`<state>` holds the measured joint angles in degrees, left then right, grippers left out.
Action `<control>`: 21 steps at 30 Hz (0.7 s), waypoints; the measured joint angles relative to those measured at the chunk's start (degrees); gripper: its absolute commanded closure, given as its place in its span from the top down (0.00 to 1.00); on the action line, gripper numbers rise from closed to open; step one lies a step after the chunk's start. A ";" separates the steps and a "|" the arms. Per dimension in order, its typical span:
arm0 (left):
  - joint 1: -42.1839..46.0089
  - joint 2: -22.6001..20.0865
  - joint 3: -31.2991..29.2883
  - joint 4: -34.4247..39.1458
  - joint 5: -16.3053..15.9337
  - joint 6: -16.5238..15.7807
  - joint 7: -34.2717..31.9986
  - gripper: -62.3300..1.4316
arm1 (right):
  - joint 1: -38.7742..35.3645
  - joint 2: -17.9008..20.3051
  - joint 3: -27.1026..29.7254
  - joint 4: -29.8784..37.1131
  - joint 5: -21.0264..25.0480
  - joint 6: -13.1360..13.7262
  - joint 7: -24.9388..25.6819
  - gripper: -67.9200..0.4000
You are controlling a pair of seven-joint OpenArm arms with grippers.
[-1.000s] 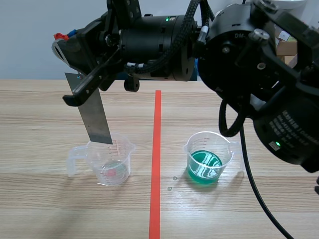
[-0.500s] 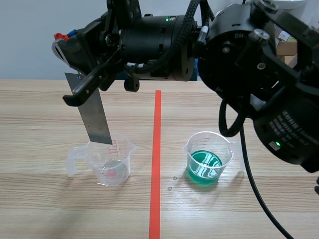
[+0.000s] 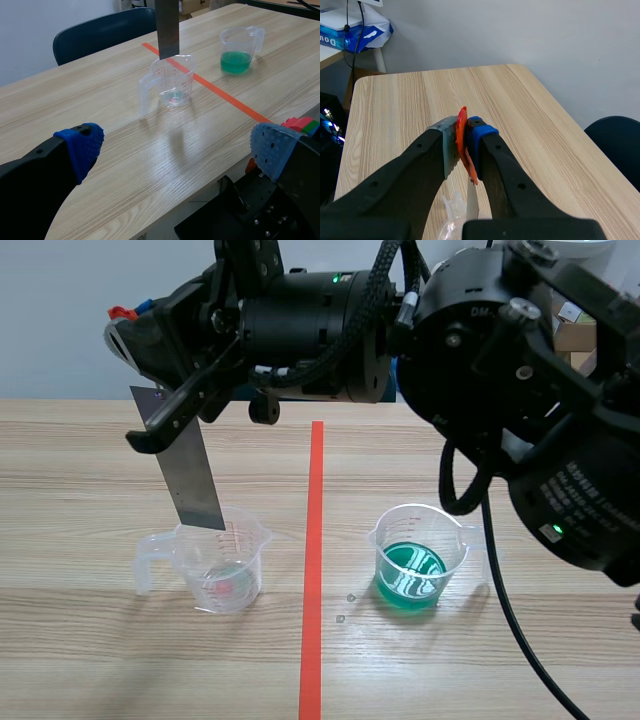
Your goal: Do the redox reaction experiment
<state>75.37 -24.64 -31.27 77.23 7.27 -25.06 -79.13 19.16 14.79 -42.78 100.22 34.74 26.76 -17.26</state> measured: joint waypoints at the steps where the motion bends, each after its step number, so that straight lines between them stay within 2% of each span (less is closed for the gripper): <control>1: 0.00 0.00 0.00 0.00 0.00 0.00 0.00 1.00 | 0.00 0.00 0.00 0.00 0.00 0.00 0.00 0.02; 18: 0.00 0.00 0.00 0.00 0.00 0.00 0.00 1.00 | 0.00 0.00 0.00 0.00 0.00 0.00 0.07 0.02; 21: 0.00 0.00 0.00 0.00 0.00 0.00 -0.02 1.00 | 0.00 0.00 0.00 -0.55 -0.15 0.00 1.38 0.02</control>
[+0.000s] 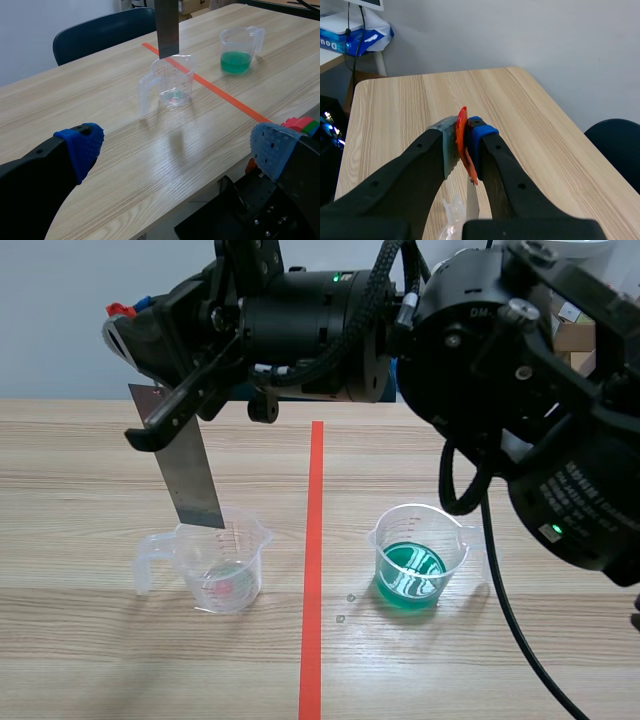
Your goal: Do the redox reaction experiment
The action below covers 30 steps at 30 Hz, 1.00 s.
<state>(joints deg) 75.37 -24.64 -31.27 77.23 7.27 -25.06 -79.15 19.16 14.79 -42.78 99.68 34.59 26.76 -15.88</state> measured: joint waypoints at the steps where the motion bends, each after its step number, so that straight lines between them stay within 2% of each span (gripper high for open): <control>1: 0.00 0.00 0.00 0.00 0.00 0.00 -0.02 1.00 | 0.00 0.00 0.00 -0.46 -0.28 0.00 0.37 0.02; 6: 0.00 0.00 0.00 0.00 -0.02 0.00 -2.14 1.00 | 0.00 0.00 0.00 -4.04 -0.37 0.00 1.44 0.02; 14: 0.00 0.00 0.00 0.00 0.00 0.00 -2.54 1.00 | -0.02 0.00 -0.04 -7.23 -3.23 0.24 6.64 0.02; 20: 0.00 0.00 0.00 0.00 0.00 0.00 -2.54 1.00 | 0.00 0.00 -2.80 -10.45 -5.31 0.50 9.33 0.02; 30: 0.00 0.00 0.00 0.00 0.00 0.00 -2.54 1.00 | 0.00 -0.52 -4.96 -17.62 -13.60 0.44 16.57 0.02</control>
<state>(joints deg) 75.37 -24.64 -31.27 77.23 7.27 -25.06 -81.69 19.16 14.26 -47.75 82.06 20.99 27.20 0.69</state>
